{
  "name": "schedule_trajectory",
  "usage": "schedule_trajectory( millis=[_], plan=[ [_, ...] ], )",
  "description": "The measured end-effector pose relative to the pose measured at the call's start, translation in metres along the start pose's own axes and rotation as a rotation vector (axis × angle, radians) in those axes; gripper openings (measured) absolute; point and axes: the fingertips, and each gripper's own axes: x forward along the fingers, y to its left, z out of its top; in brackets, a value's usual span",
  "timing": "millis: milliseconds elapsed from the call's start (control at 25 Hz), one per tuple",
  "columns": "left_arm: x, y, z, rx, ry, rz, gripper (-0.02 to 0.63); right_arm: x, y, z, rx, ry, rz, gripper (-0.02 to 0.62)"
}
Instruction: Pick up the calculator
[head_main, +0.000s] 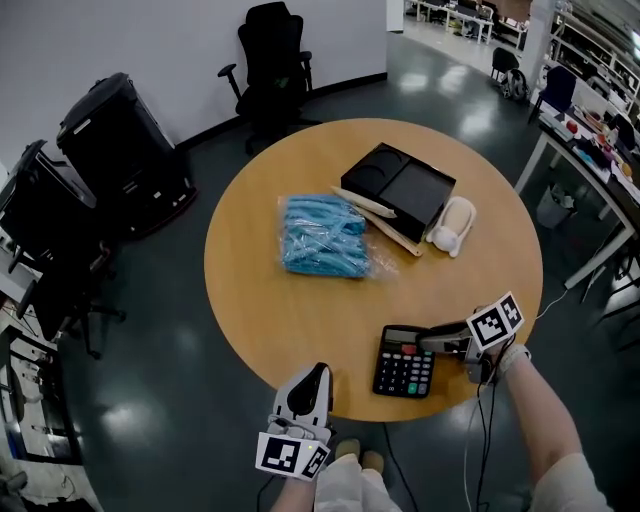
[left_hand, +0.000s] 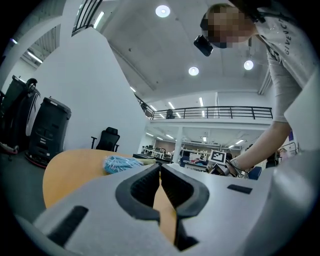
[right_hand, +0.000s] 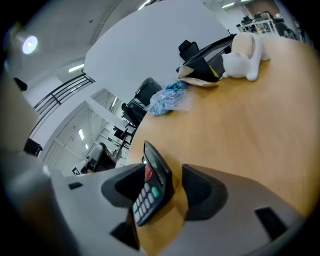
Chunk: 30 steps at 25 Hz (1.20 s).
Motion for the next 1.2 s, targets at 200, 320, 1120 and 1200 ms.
schedule_trajectory(
  millis=[200,320,1120,1200],
  plan=[
    [-0.004,0.011,-0.004,-0.027,0.002,0.027,0.006,0.009,0.001,0.003,0.003,0.013,0.036,0.151],
    [-0.009,0.014,-0.007,-0.035,0.012,0.041,0.006,0.011,0.007,-0.001,0.018,0.009,0.085,0.108],
    [-0.037,-0.027,0.052,0.005,-0.013,-0.019,0.006,-0.065,0.113,0.011,0.178,-0.458,0.277,0.055],
    [-0.041,-0.033,0.069,0.001,-0.034,-0.024,0.006,-0.075,0.137,0.011,0.157,-0.477,0.302,0.055]
  ],
)
